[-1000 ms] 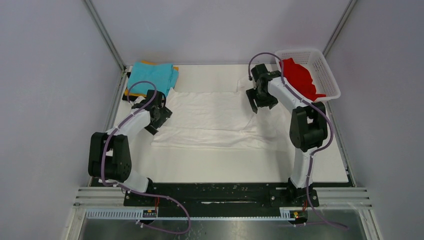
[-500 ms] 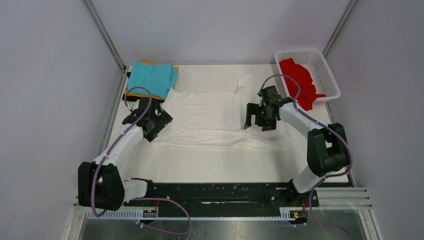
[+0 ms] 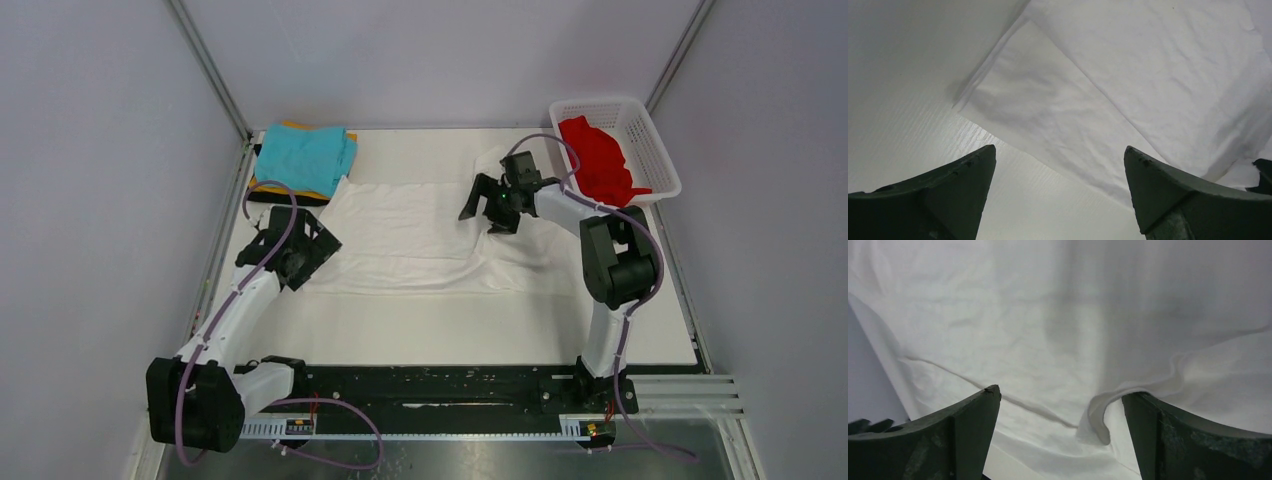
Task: Fold and stack the t-shirts
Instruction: Fold the flattened tshirt in 1/3 of the way
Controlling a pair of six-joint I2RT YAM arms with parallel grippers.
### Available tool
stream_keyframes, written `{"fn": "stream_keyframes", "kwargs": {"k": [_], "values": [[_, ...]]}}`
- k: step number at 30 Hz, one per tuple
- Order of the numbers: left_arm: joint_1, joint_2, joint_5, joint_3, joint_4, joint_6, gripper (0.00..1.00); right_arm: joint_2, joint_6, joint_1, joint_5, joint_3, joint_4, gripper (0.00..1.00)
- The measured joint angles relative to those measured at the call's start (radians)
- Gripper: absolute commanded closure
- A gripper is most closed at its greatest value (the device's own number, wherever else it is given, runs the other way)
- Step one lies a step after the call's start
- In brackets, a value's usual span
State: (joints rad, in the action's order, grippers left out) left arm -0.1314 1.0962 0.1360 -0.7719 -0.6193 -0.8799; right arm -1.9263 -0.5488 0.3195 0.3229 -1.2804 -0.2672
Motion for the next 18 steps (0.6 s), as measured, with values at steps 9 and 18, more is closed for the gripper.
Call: {"fn": "stream_keyframes", "kwargs": {"k": [9, 18], "values": [[0.0, 0.006, -0.04, 0.0, 0.016, 0.017, 0.01, 0.031, -0.042, 0.008, -0.077, -0.055, 0.016, 0.01], [0.0, 0.183, -0.159, -0.025, 0.119, 0.02, 0.01, 0.175, 0.034, 0.008, -0.172, 0.089, -0.122, 0.01]]}}
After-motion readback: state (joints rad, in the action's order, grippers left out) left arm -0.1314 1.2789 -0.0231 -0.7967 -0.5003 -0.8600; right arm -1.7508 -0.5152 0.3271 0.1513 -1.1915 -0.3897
